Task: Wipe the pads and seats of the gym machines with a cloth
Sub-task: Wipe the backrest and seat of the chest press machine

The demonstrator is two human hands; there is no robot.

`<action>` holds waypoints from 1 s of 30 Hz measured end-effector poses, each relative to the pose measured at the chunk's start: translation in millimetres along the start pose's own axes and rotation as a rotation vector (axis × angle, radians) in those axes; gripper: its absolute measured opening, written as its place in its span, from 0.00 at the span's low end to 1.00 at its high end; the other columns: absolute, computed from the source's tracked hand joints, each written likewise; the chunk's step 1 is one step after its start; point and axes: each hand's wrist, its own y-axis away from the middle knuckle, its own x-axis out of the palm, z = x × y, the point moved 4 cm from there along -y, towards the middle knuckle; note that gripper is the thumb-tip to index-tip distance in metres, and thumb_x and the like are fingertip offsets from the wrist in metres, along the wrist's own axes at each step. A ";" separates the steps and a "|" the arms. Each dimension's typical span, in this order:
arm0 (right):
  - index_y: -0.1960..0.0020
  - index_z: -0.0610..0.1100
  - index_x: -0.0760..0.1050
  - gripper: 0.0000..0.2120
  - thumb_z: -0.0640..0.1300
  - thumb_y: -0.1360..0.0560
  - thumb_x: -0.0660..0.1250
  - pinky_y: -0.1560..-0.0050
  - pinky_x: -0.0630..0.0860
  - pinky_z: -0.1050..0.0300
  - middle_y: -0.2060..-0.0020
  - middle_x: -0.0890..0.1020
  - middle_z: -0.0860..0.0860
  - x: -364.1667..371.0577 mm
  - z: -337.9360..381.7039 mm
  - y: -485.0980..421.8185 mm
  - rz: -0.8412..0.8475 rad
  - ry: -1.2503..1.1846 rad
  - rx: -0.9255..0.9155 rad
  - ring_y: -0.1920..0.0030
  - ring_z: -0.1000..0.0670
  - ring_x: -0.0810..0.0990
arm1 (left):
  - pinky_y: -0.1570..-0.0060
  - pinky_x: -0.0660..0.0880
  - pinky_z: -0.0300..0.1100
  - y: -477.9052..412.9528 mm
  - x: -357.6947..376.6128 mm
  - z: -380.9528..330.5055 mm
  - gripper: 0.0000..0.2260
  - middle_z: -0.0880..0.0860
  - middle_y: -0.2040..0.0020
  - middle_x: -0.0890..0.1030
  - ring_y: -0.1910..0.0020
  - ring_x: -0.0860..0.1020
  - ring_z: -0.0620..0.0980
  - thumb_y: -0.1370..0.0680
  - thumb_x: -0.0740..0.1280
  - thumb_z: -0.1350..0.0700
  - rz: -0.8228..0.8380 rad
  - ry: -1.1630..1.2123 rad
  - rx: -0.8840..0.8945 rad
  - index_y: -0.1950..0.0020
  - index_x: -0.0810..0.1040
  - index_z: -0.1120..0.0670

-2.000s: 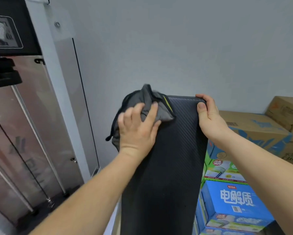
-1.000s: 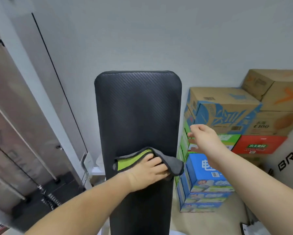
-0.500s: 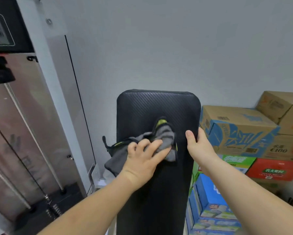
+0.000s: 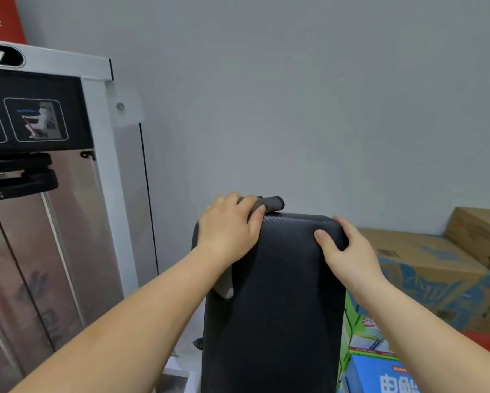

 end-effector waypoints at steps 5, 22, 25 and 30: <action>0.25 0.60 0.68 0.28 0.63 0.23 0.68 0.36 0.76 0.45 0.36 0.78 0.57 -0.1 -6.8 -7.7 -0.034 0.061 0.007 0.33 0.48 0.76 | 0.50 0.69 0.50 -23.0 4.9 -65.3 0.19 0.51 0.43 0.82 0.45 0.79 0.57 0.14 0.51 0.44 0.041 -0.123 0.061 0.41 0.78 0.49; 0.26 0.54 0.70 0.20 0.52 0.16 0.64 0.35 0.74 0.50 0.37 0.80 0.57 1.8 -33.8 11.4 0.119 -0.033 0.032 0.35 0.50 0.78 | 0.32 0.68 0.61 39.4 8.4 17.6 0.14 0.56 0.32 0.76 0.34 0.73 0.62 0.18 0.65 0.53 -0.255 0.094 0.094 0.33 0.78 0.52; 0.28 0.56 0.72 0.17 0.53 0.16 0.65 0.44 0.72 0.59 0.41 0.81 0.61 1.7 -34.5 12.5 0.108 -0.079 0.021 0.40 0.56 0.79 | 0.23 0.55 0.66 41.1 26.8 -19.6 0.15 0.55 0.28 0.73 0.25 0.67 0.61 0.18 0.64 0.56 -0.321 0.076 -0.006 0.31 0.75 0.52; 0.34 0.62 0.76 0.15 0.59 0.19 0.68 0.52 0.81 0.56 0.48 0.84 0.63 -4.0 -60.5 23.8 0.174 -0.427 0.231 0.48 0.58 0.83 | 0.23 0.57 0.64 71.0 55.9 -51.9 0.15 0.56 0.28 0.75 0.24 0.66 0.62 0.19 0.64 0.60 -0.362 0.024 0.175 0.32 0.78 0.55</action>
